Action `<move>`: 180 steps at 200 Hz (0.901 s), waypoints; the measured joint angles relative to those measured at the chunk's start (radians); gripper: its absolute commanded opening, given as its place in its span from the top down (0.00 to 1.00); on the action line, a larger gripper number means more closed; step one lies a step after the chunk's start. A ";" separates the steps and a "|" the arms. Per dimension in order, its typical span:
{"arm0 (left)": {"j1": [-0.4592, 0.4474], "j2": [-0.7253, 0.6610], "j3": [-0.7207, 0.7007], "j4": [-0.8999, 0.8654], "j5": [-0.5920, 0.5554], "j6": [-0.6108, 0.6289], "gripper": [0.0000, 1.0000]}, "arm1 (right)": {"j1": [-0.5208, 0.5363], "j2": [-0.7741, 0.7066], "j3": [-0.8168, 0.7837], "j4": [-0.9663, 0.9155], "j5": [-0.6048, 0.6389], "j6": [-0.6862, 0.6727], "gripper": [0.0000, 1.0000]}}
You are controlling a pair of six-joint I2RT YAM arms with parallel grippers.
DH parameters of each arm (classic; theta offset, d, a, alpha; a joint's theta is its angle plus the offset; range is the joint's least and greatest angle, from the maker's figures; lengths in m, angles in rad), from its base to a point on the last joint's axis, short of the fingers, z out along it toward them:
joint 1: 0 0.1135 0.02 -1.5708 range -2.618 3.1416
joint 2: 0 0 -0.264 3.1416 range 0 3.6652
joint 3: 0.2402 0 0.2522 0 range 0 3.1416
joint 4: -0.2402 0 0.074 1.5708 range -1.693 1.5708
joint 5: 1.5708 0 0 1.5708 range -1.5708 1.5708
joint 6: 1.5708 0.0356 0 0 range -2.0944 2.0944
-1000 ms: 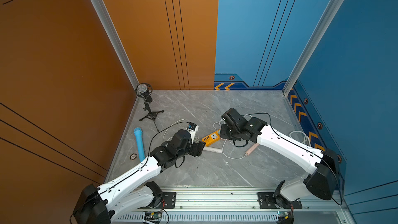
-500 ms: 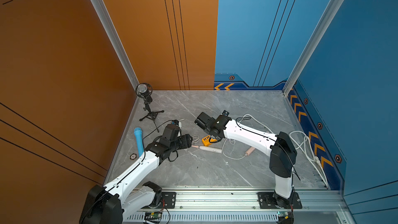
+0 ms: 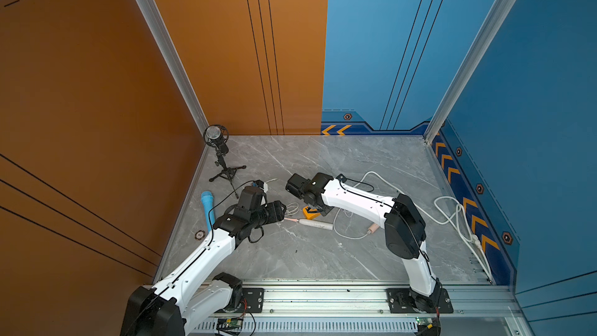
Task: Charge the electric toothbrush
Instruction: Insert the plug into the socket.
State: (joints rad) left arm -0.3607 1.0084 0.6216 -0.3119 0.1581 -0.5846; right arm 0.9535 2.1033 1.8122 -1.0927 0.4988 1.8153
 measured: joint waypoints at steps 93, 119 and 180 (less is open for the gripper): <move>0.000 -0.001 0.000 -0.001 0.005 0.011 0.27 | -0.005 0.092 0.077 -0.074 0.004 0.027 0.92; 0.000 -0.001 0.000 -0.008 0.005 0.012 0.27 | -0.010 0.095 0.082 -0.091 0.003 0.027 0.93; 0.002 -0.015 -0.008 -0.019 0.005 0.016 0.27 | -0.012 0.133 0.136 -0.119 0.005 0.026 0.93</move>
State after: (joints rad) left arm -0.3592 0.9936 0.6132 -0.3309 0.1627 -0.5690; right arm 0.9413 2.2364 1.9480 -1.2121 0.5034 1.8416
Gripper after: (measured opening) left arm 0.734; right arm 0.299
